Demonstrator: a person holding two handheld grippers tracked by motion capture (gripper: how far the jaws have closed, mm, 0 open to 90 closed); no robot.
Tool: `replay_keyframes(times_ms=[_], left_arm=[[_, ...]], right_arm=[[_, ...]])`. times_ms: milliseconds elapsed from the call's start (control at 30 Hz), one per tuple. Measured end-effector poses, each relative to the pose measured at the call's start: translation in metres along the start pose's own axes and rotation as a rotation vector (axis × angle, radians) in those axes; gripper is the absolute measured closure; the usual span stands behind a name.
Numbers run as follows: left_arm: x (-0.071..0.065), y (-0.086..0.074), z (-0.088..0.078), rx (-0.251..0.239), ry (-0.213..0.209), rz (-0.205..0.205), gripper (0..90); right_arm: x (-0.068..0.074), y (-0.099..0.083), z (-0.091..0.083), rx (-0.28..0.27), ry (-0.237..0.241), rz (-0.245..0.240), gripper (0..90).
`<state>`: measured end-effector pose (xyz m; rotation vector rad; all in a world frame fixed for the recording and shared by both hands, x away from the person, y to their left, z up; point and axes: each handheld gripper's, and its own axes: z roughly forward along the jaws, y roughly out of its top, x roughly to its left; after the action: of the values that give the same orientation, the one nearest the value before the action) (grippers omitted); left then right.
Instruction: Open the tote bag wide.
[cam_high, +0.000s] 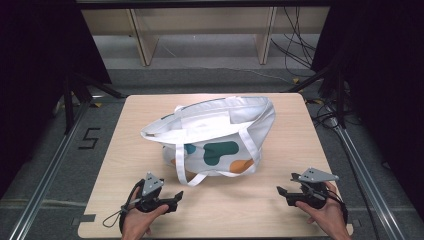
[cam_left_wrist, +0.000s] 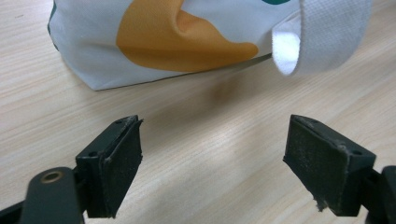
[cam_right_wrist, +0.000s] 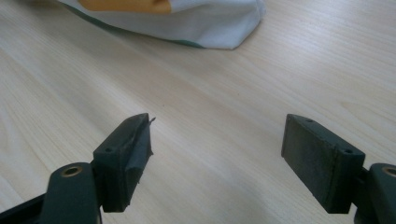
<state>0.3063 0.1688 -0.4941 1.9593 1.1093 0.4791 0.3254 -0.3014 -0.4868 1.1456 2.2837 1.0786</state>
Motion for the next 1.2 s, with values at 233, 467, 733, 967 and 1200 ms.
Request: replay_keyframes(times_ms=[233,467,733,967,1200], left_arm=[[0.000,0.000,0.001,0.001,-0.002,-0.001,17.9],[0.003,0.000,-0.002,0.012,-0.023,-0.027,18.5],[0.008,0.004,-0.005,-0.022,-0.085,-0.122,36.9],[0.010,0.014,-0.019,-0.057,-0.053,-0.041,75.3],[0.015,0.029,-0.026,-0.052,-0.116,-0.021,89.4]], right_arm=[[0.002,0.000,0.000,0.000,0.002,0.015,24.9],[-0.001,0.004,-0.001,-0.022,-0.011,-0.011,15.4],[-0.001,0.020,-0.009,-0.053,0.023,-0.018,36.6],[-0.007,0.046,-0.022,-0.096,0.061,-0.039,72.9],[-0.008,0.077,-0.029,-0.128,0.092,-0.089,89.4]])
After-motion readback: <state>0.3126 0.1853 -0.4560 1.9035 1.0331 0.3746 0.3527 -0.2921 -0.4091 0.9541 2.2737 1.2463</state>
